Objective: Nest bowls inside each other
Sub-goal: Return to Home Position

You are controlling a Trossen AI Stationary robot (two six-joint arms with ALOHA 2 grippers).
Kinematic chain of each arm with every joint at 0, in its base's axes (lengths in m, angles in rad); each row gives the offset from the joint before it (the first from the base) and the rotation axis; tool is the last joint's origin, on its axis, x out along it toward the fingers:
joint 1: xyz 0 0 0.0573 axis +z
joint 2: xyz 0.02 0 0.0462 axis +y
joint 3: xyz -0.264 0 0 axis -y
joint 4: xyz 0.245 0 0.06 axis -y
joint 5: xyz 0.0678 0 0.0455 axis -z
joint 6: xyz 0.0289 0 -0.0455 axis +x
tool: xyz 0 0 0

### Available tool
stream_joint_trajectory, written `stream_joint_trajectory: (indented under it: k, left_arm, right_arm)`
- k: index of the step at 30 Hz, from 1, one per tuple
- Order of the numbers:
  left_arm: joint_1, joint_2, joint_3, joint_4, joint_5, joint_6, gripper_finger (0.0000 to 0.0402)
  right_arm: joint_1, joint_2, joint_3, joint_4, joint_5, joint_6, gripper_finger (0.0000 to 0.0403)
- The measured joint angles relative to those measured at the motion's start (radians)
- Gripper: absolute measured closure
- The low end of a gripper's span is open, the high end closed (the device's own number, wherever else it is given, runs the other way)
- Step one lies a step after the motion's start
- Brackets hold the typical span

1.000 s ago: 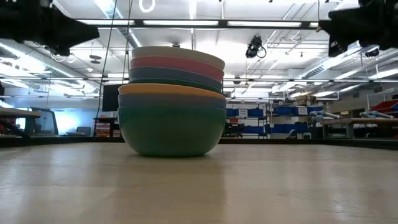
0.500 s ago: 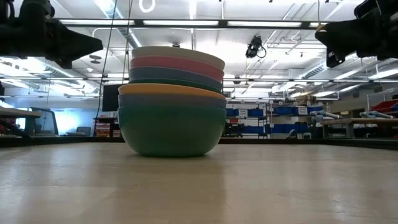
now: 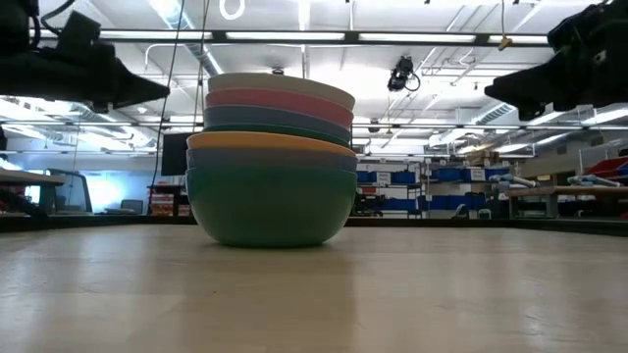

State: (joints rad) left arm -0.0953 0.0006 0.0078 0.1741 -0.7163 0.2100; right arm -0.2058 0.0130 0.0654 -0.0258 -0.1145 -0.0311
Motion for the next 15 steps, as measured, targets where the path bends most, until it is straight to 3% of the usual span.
stream_joint_trajectory:
  k: [4,9,15]
  left_arm:
    - [0.067,0.000,0.000,-0.062,0.014,-0.029,0.0296]
    - [0.110,0.000,0.000,-0.073,0.136,-0.064,0.0296]
    - [0.135,0.000,0.000,-0.074,0.150,-0.070,0.0296]
  right_arm:
    - [-0.025,0.000,0.000,-0.009,0.021,-0.016,0.0295]
    - [-0.050,0.000,0.000,-0.014,0.015,-0.016,0.0295]
    - [-0.069,0.000,0.000,-0.024,0.009,-0.026,0.0295]
